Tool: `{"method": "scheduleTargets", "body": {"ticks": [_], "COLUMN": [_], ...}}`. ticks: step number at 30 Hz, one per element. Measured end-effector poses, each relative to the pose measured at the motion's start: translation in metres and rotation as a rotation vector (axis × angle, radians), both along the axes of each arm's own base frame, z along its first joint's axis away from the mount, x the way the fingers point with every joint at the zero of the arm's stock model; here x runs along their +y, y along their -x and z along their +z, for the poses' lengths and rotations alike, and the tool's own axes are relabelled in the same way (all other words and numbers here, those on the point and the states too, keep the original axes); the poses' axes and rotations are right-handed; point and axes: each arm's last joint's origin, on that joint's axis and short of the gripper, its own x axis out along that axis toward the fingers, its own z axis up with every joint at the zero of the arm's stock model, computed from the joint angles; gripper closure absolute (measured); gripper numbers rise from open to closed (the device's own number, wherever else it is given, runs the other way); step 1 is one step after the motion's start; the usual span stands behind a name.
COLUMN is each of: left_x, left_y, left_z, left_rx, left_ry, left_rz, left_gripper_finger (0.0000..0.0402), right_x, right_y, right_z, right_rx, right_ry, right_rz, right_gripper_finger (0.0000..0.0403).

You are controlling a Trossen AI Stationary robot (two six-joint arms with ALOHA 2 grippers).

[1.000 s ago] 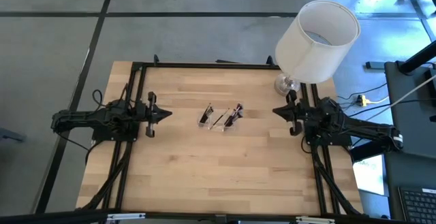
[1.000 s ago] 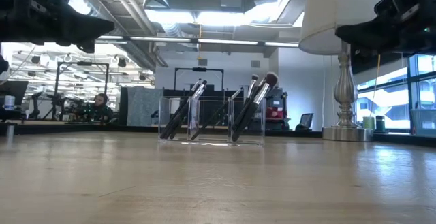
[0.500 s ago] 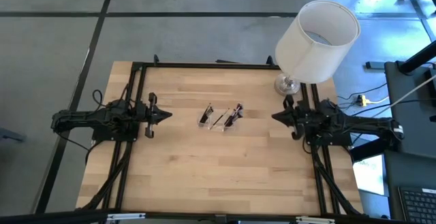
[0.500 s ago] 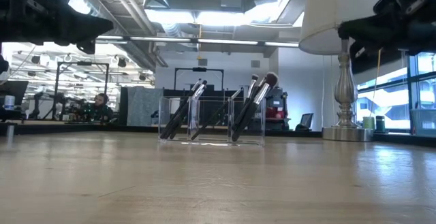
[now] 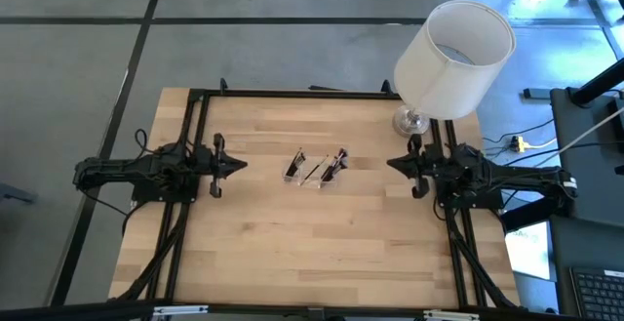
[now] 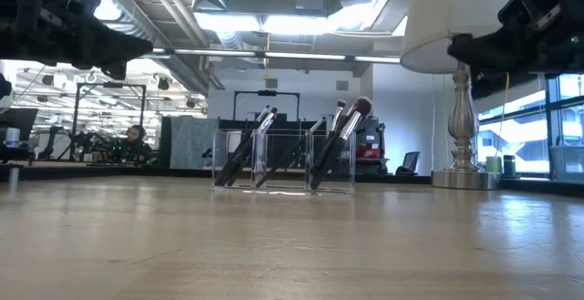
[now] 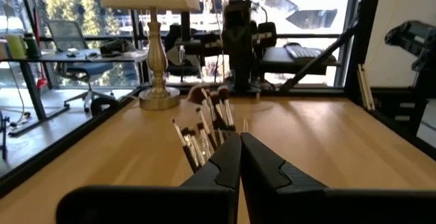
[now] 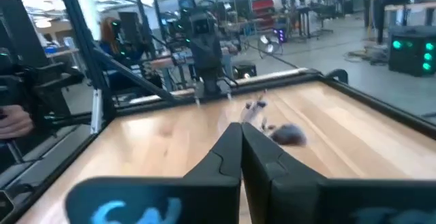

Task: Put items in baskets/containers
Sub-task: Return to Home Position

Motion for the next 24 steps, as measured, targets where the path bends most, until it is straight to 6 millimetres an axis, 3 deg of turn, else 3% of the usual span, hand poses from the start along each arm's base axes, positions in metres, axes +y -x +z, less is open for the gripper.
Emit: {"method": "scheduleTargets", "body": {"ticks": [7,11,16,24], "left_x": [-0.001,-0.002,-0.002,-0.002], "left_y": [-0.001,-0.001,-0.001,-0.001], "left_z": [-0.001,0.001,-0.001,0.000], "left_rx": [0.012,-0.008,0.005,0.000], "left_ry": [0.034,0.049,0.077,0.085], "left_rz": [-0.032,-0.081,-0.067,-0.057], "left_gripper_finger": [0.0393,0.0392,0.0398,0.0393], "right_x": [0.003,0.004,0.005,0.003], "right_y": [0.001,0.003,0.011,0.011], "right_z": [0.010,0.006,0.012,0.005], "right_rx": [-0.105,-0.026,-0.059,-0.071], "right_ry": [0.104,0.099,0.143,0.154], "right_rz": [0.084,0.122,0.119,0.054], "right_gripper_finger": [0.0399,0.0399,0.0398,0.0386]}}
